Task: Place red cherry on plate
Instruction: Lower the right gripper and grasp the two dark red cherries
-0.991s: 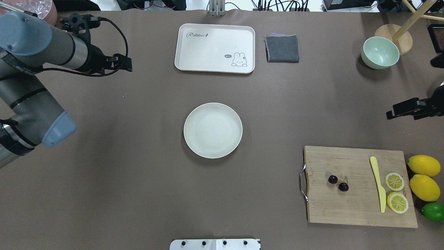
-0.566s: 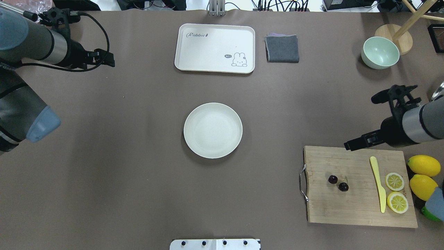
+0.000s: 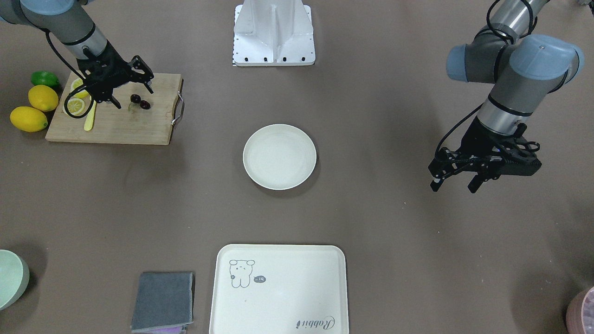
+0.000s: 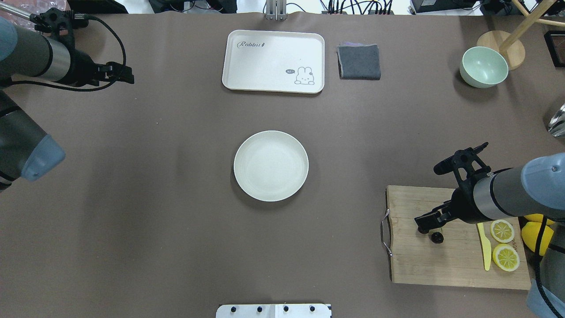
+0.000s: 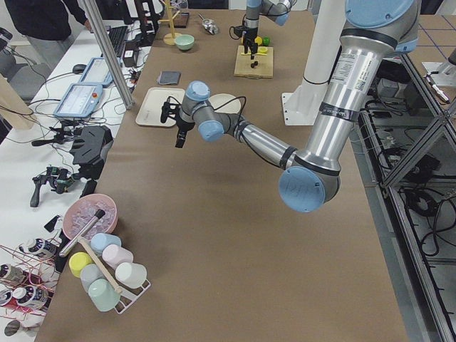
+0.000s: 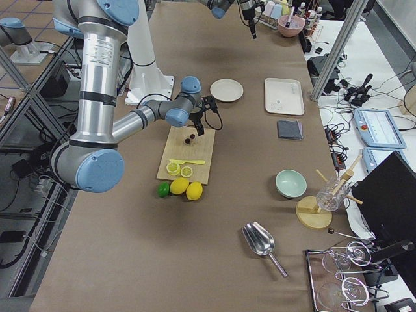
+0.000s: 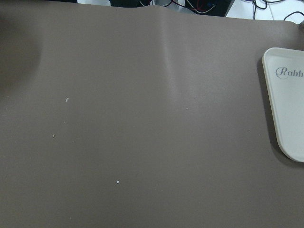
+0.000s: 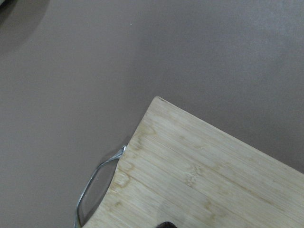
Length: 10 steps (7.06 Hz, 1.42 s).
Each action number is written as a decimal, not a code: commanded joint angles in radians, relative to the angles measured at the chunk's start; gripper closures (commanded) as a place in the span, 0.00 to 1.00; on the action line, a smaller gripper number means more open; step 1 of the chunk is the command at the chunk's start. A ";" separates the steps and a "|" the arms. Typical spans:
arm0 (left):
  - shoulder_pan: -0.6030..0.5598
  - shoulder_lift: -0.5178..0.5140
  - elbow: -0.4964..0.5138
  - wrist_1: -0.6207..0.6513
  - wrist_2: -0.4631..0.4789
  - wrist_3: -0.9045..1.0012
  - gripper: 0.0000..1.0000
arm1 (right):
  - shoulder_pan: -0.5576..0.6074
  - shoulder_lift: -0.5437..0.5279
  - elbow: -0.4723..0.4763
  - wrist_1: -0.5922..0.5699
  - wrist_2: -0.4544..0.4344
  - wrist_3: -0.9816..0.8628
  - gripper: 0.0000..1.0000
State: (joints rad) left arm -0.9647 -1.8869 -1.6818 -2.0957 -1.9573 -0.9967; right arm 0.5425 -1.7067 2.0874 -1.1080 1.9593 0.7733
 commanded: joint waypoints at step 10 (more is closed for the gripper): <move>-0.055 0.023 0.004 -0.006 -0.012 0.047 0.02 | -0.020 0.080 -0.053 -0.024 -0.036 0.004 1.00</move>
State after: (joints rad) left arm -0.9979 -1.8653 -1.6796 -2.1028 -1.9627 -0.9584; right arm 0.4806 -1.6672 2.0301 -1.1156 1.8809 0.7774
